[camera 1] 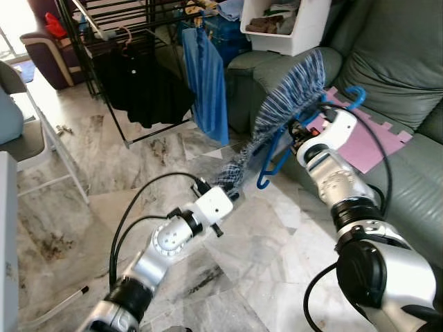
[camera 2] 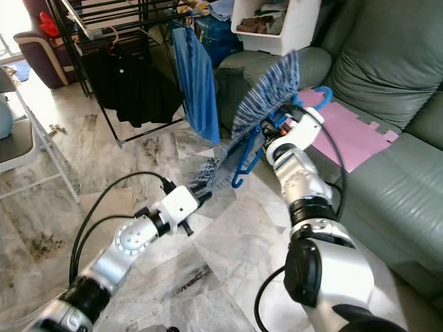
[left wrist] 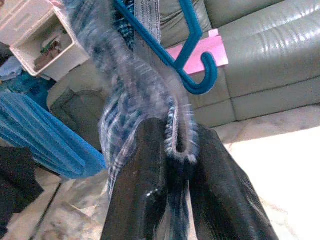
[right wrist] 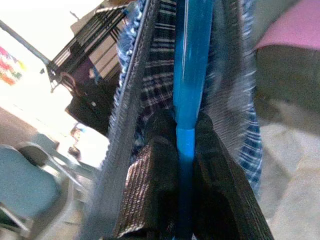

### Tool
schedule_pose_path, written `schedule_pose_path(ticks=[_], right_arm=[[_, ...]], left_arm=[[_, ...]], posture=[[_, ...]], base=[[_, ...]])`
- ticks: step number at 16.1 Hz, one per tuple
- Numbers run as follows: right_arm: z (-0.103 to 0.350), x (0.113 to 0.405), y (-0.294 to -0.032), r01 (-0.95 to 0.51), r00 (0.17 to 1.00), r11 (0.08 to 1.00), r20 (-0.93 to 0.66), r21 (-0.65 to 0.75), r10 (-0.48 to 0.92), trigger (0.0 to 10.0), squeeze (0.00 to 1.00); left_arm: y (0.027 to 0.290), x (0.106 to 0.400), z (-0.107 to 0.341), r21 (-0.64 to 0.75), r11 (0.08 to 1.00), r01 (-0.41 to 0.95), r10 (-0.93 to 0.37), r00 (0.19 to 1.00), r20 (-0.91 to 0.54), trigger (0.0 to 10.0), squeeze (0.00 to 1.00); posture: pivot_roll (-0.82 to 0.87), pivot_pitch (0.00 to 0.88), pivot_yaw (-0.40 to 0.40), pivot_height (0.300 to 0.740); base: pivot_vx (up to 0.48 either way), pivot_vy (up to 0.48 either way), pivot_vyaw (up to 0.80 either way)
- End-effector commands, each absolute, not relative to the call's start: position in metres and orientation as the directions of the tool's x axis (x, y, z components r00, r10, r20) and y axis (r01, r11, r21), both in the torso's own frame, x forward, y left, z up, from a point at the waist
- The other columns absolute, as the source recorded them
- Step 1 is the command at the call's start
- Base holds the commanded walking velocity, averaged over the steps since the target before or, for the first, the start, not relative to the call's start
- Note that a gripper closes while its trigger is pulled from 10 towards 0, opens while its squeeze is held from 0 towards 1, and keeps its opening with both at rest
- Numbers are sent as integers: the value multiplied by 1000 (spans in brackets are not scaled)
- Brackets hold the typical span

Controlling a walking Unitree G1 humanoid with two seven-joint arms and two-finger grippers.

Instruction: Hang hanger

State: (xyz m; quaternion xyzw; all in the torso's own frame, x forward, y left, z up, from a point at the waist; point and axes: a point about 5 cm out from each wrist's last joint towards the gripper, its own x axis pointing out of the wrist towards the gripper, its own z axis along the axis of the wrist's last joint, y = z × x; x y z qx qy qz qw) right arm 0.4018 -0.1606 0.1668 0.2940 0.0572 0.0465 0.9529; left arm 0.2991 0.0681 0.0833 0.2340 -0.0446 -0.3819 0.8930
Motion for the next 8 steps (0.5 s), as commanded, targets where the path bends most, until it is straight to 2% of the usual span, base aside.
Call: schedule_pose_path(ticks=[1,3,5,6,7,8], right_arm=[[175,402,-162,-85,993,863,-29,498,115,10000,0],[174,399,-160,-146,989,925,23,350,147,10000,0],[171,395,-160,-198,980,956,65,215,188,10000,0],[166,392,-162,-222,975,956,64,192,213,10000,0],[161,389,-164,-237,971,959,55,154,232,10000,0],[150,381,-170,-284,959,957,36,66,282,10000,0]], left_arm=[[64,297,85,455,581,675,-719,687,-102,10000,1000],[57,288,82,438,553,708,-749,654,-112,10000,1000],[52,280,80,416,535,735,-772,626,-113,10000,1000],[49,277,82,403,537,741,-778,619,-102,10000,1000],[50,276,85,396,562,726,-769,635,-72,10000,1000],[61,282,98,397,674,623,-693,720,47,10000,1000]], posture=[[-129,0,22,740],[-127,0,20,740],[-125,0,19,740],[-120,0,12,740],[-120,0,12,740],[-118,0,11,740]], base=[[0,0,0],[0,0,0],[0,0,0],[0,0,0],[0,0,0],[0,0,0]])
